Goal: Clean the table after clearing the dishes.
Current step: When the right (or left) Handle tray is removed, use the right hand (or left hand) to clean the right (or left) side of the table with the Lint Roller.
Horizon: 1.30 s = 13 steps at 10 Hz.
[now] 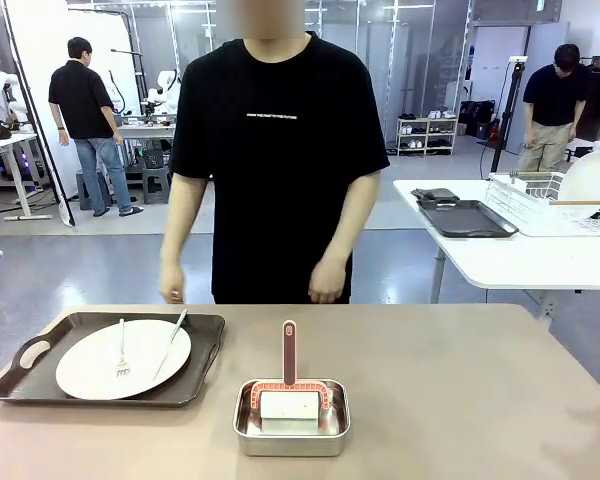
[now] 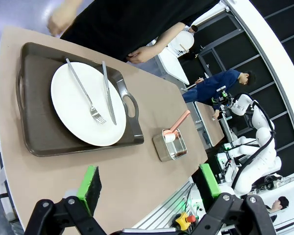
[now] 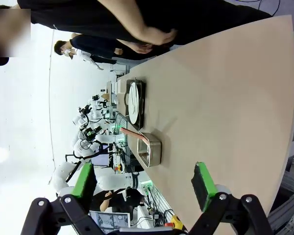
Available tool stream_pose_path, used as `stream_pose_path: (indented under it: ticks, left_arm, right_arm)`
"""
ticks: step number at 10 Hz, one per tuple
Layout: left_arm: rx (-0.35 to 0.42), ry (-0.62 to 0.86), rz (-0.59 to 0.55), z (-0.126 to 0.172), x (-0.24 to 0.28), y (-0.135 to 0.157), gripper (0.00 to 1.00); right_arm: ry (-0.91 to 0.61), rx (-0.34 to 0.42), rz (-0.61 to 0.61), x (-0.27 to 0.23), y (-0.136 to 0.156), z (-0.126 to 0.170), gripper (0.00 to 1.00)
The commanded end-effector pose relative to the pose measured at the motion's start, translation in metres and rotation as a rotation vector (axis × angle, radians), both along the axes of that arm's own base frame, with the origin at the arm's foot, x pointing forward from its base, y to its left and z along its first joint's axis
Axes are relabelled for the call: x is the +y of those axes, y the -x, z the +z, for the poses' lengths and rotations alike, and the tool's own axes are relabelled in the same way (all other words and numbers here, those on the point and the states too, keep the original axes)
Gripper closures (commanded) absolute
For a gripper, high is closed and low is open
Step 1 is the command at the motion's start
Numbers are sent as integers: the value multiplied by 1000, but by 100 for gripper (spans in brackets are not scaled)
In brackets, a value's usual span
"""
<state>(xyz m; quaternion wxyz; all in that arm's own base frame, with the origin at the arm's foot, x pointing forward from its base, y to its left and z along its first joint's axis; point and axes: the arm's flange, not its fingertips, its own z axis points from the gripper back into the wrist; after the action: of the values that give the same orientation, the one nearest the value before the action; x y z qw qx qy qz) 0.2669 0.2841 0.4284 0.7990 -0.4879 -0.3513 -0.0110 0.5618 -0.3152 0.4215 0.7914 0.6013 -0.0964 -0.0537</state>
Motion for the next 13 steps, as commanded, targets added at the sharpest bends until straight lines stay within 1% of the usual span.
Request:
stream_pose_path:
  ticks: [1, 2, 3, 13]
  left_arm:
    - [-7, 12, 1, 1, 1, 2, 0]
    - [-7, 12, 1, 1, 1, 2, 0]
    - [-7, 12, 1, 1, 1, 2, 0]
    - [-7, 12, 1, 1, 1, 2, 0]
  right_arm:
    - [5, -13, 23, 2, -3, 0, 0]
    - [-2, -12, 51, 10, -8, 0, 0]
    - [0, 0, 1, 0, -1, -1, 0]
    - [0, 0, 1, 0, -1, -1, 0]
